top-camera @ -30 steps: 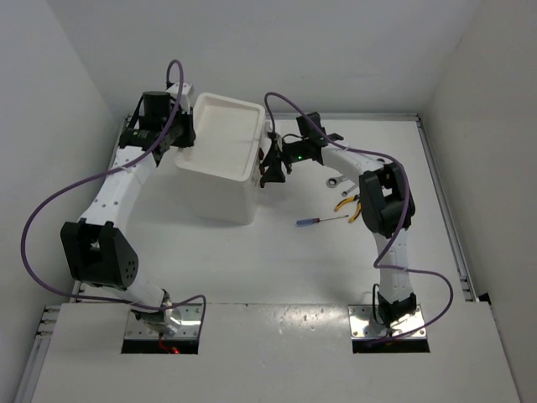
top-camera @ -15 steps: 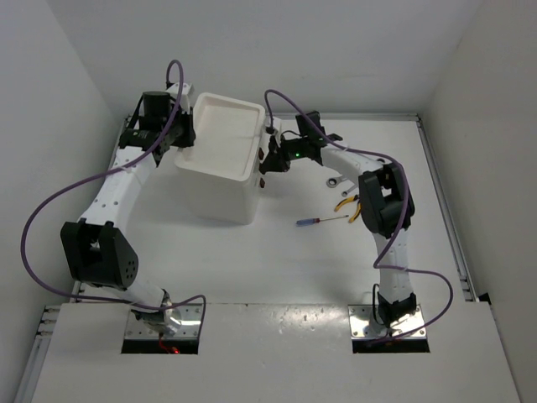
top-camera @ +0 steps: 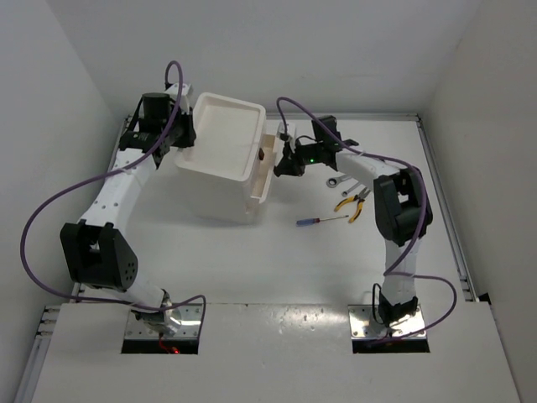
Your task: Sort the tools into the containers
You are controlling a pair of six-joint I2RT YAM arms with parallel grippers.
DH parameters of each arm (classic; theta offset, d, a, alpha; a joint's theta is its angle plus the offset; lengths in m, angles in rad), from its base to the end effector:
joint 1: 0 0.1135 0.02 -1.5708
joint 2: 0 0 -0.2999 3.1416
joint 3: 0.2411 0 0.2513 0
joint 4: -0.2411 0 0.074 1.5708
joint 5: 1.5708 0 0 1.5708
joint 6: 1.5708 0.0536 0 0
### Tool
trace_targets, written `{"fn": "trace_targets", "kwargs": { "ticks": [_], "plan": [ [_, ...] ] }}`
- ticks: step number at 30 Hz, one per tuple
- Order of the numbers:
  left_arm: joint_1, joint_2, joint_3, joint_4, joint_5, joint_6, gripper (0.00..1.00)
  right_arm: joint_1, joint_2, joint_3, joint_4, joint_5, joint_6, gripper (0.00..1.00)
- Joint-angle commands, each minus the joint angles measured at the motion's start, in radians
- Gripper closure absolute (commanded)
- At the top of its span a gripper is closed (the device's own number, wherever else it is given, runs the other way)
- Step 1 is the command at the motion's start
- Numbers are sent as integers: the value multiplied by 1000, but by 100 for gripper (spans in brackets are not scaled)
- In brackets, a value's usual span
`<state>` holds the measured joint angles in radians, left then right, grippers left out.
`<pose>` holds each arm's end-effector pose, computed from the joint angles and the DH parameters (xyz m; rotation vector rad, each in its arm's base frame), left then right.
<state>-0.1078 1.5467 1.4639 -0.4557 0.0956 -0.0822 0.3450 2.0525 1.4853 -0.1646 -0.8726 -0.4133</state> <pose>0.3676 -0.0449 0.3876 0.0844 2.1122 -0.2144 0.4357 0.2002 0.2263 -1.1894 1.7991 0.9518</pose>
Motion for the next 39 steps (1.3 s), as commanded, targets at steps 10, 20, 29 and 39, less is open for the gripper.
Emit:
{"fn": "trace_targets", "kwargs": {
  "ticks": [10,20,29,39],
  "plan": [
    [23,26,-53,-92,12,-94,100,-115,-146,-120,-61,-51,-128,100],
    [23,26,-53,-83,-8,-94,100,-156,-166,-138,-93,-60,-160,100],
    [23,26,-43,-74,53,-64,85,-156,-215,-181,-61,-49,-145,34],
    [23,35,65,-93,96,-45,29,-175,-331,-209,-42,-39,-74,29]
  ]
}}
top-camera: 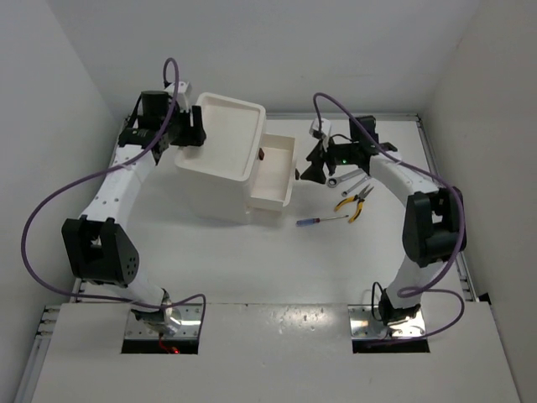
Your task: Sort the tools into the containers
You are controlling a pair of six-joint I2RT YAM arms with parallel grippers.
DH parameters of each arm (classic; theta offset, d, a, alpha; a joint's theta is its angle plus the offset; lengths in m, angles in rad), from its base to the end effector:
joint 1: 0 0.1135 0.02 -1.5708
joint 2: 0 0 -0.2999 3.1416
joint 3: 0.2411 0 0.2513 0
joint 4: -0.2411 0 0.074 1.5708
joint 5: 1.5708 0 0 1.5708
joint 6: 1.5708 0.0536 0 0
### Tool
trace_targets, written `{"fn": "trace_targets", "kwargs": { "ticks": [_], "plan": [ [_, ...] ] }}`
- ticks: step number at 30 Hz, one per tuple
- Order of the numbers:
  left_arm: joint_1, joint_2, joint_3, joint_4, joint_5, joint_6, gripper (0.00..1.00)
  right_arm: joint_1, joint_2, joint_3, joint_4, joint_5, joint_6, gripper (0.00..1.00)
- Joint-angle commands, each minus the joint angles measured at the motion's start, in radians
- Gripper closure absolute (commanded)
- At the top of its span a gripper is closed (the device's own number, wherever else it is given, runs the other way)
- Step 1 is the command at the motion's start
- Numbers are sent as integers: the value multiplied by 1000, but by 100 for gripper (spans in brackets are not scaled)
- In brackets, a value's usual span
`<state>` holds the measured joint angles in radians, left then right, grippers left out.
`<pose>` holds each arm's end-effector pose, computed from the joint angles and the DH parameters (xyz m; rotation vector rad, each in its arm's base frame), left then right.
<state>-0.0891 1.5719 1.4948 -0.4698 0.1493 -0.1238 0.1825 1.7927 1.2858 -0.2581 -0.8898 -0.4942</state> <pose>0.3745 -0.0415 0.3884 0.0524 2.1233 -0.2845 0.3919 0.1147 0.2654 -1.0943 1.8304 0.8461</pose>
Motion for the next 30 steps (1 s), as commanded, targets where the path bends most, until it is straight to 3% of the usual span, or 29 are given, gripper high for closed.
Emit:
{"fn": "trace_targets", "kwargs": {
  "ticks": [1,8,9,11,16,17,23,30],
  "plan": [
    [5,10,56,-79,42,7,29,-23,-84,-37,51,-8,29,29],
    [-18,-59,191,-89,65,42,19,-72,-274,-212,184,75,284,28],
    [-27,-72,206,-89,41,42,12,-84,-330,-226,184,127,333,28],
    [-66,-108,231,-89,-61,52,0,-84,-381,-247,160,195,387,28],
    [-77,-183,213,-79,-161,21,0,-118,-498,-247,-21,452,586,18],
    [-77,-196,181,-79,-180,7,0,-118,-522,-256,-39,542,633,27],
    [-77,-286,36,-69,-215,-2,0,-147,-497,-256,-225,686,854,49],
    [-58,-306,-17,-58,-215,-11,0,-166,-360,-266,-216,762,979,59]
  ]
}}
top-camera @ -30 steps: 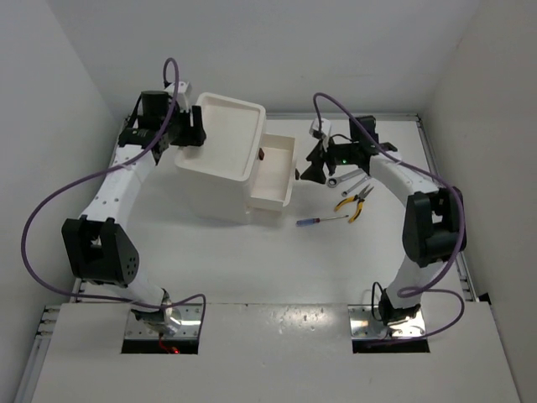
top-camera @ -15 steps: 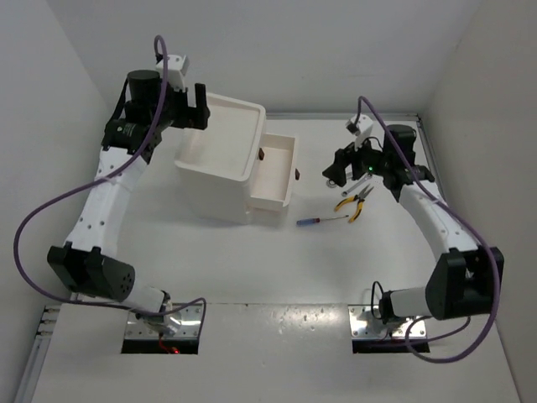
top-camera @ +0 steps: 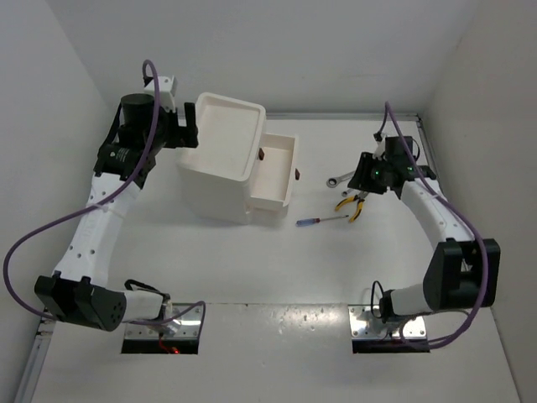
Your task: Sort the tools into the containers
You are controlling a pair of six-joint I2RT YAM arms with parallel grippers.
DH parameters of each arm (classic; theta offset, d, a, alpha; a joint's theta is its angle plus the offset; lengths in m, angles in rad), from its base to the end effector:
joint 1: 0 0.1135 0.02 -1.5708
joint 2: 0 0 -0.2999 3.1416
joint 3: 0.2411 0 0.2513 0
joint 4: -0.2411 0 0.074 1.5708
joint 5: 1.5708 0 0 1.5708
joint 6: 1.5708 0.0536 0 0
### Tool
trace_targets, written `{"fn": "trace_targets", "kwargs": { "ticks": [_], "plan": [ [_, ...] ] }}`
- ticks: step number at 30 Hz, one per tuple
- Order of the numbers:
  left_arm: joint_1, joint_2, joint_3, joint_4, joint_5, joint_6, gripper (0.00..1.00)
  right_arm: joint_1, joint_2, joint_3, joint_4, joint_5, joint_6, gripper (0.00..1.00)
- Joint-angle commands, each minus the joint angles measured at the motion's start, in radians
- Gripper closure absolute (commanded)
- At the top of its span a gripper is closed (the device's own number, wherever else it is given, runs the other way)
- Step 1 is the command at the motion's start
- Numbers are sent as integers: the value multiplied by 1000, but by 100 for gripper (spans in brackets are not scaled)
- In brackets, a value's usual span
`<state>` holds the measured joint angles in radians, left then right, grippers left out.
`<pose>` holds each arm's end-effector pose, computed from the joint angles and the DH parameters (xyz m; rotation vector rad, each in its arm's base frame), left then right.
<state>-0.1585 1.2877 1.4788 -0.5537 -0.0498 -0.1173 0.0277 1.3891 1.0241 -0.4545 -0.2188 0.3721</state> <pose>0.2805 -0.0421 0.4615 0.0066 1.9353 -0.1359 0.3010 0.0200 0.2851 0.3101 2.3923 0.4482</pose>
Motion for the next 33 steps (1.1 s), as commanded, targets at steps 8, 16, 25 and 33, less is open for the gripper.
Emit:
{"fn": "trace_targets", "kwargs": {
  "ticks": [8,16,25,33],
  "plan": [
    [30,-22,-57,37,-61,-28,0,-54,263,51,-133,148,194,59],
    [39,-31,-110,69,-70,-38,0,-81,372,60,-133,136,203,62],
    [48,-22,-132,89,-70,-48,0,-100,467,62,-101,136,223,65],
    [59,-31,-152,98,-70,-48,0,-100,504,93,-92,125,234,96]
  ]
}}
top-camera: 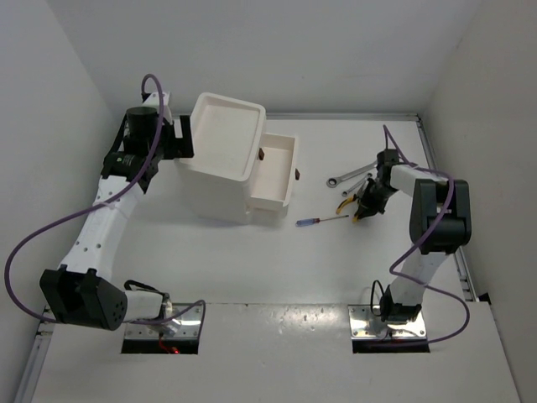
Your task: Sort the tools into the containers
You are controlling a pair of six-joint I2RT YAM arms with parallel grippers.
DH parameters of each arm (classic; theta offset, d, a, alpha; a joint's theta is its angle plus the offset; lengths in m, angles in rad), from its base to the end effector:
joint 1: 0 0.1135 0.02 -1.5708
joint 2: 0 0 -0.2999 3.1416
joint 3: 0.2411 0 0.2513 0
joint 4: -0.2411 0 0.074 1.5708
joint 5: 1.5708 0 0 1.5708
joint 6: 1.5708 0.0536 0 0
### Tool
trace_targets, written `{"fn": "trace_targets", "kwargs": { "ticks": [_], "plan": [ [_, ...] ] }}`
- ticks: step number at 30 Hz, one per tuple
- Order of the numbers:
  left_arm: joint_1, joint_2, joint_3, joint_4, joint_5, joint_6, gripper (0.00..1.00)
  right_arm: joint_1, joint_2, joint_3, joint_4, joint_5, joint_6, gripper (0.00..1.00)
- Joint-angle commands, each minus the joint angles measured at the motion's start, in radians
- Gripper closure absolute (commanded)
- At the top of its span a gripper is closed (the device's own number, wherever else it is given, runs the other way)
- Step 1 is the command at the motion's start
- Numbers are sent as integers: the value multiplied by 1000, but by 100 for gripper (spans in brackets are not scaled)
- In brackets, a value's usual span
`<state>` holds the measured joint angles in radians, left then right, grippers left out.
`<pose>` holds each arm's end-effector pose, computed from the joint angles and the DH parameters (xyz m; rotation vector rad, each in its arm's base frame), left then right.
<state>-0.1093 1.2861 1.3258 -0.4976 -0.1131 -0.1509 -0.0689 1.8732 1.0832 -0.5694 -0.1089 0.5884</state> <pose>0.2903 -0.0258 0.4147 -0.1134 2.0227 -0.0497 0.3500 -0.0183 0.1442 0.9380 2.8034 0.2362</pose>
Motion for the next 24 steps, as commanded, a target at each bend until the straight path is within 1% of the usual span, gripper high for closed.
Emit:
{"fn": "trace_targets", "kwargs": {
  "ticks": [1,4,6,7,9,10,12,13,14,15,18,19,21,22,24],
  "plan": [
    [10,-30,1,42,-7,-15,0,-3,20,34,14,26,7,100],
    [10,-30,1,42,-7,-24,0,-3,-63,34,-7,51,-30,100],
    [10,-30,1,42,-7,-24,0,-3,-135,-2,-7,51,-50,100],
    [10,-30,1,51,-7,-35,0,-3,-219,-21,-7,35,-70,100],
    [10,-30,1,51,3,-44,0,13,-301,-22,-7,2,-110,100],
    [10,-30,1,51,12,-44,0,23,-374,-22,-7,-14,-127,100],
    [10,-30,1,51,12,-44,0,38,-437,6,15,-116,-145,100],
    [10,-30,1,51,12,-44,0,56,-471,47,16,-170,-145,100],
    [10,-30,1,51,12,-44,0,73,-471,73,16,-185,-145,100],
    [10,-30,1,51,12,-44,0,119,-482,101,16,-196,-145,100],
    [10,-30,1,51,12,-44,0,200,-473,228,6,-216,-145,100],
    [10,-30,1,51,12,-44,0,252,-456,251,6,-216,-133,100],
    [10,-30,1,51,12,-44,0,314,-409,306,6,-216,-102,100],
    [10,-30,1,51,12,-44,0,329,-390,320,6,-241,-85,100],
    [10,-30,1,51,12,-44,0,360,-352,357,16,-241,-64,100]
  ]
}}
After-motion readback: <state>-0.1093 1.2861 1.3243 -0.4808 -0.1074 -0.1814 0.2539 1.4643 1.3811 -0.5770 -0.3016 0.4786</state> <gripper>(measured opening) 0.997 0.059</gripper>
